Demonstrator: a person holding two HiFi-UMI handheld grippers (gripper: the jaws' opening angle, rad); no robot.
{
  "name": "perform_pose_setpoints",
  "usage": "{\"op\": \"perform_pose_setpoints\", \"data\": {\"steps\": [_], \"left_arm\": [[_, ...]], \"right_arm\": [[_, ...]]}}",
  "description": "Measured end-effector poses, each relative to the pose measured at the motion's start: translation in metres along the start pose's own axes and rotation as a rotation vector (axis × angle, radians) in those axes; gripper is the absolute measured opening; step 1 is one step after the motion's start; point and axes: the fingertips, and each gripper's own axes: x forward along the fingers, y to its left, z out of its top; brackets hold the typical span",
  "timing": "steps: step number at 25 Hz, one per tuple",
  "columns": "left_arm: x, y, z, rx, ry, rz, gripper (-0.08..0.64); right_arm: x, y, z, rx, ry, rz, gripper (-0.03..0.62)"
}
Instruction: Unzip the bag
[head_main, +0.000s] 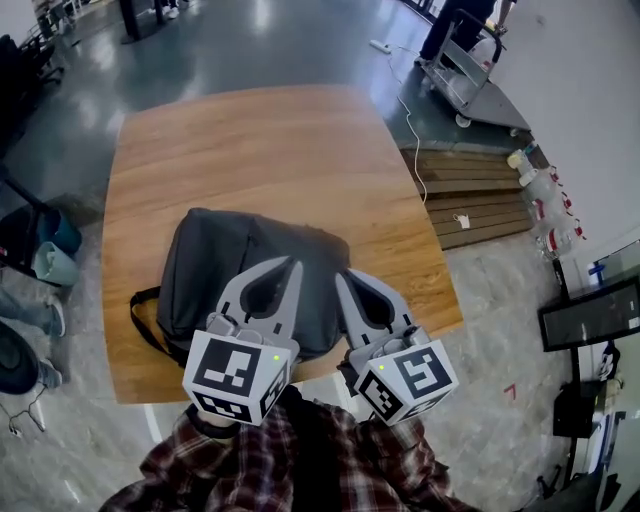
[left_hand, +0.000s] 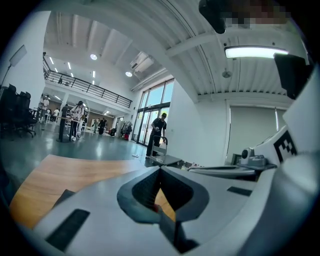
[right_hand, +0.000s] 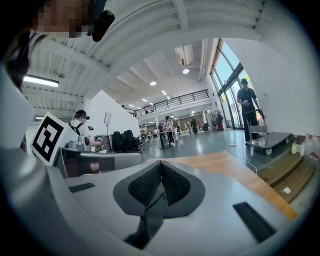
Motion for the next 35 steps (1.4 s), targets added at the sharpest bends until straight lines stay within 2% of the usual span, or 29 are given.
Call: {"op": "perform_pose_setpoints", "data": {"steps": [8,16,20,26,35], "left_arm": [[0.026,0.035,-0.007,-0.006,0.047,-0.037,0.009],[0.048,0.049,-0.009,-0.021,0.065,-0.002,0.009],[0.061,0.051,-0.021,-0.026,0.108,0.013,0.009],[0.091,0.062,-0.076,-0.051,0.235,0.036,0.009],[0.134,0.082,-0.186,-0.126,0.470,0.069,0.009]], "right_arm": [[0.051,-0.011,-0.004,0.027,0.020,-0.022,0.011],[0.072,-0.025,-0.004,0.028,0.042,0.018,0.011],[0.074,-0.046,-0.005,0.029,0.051,0.013,0.011],[0.078,-0.090,-0.030,0.025,0.115,-0.019,0.011],[0.097,-0.137,-0.108,0.059,0.283,-0.015,0.011]]}}
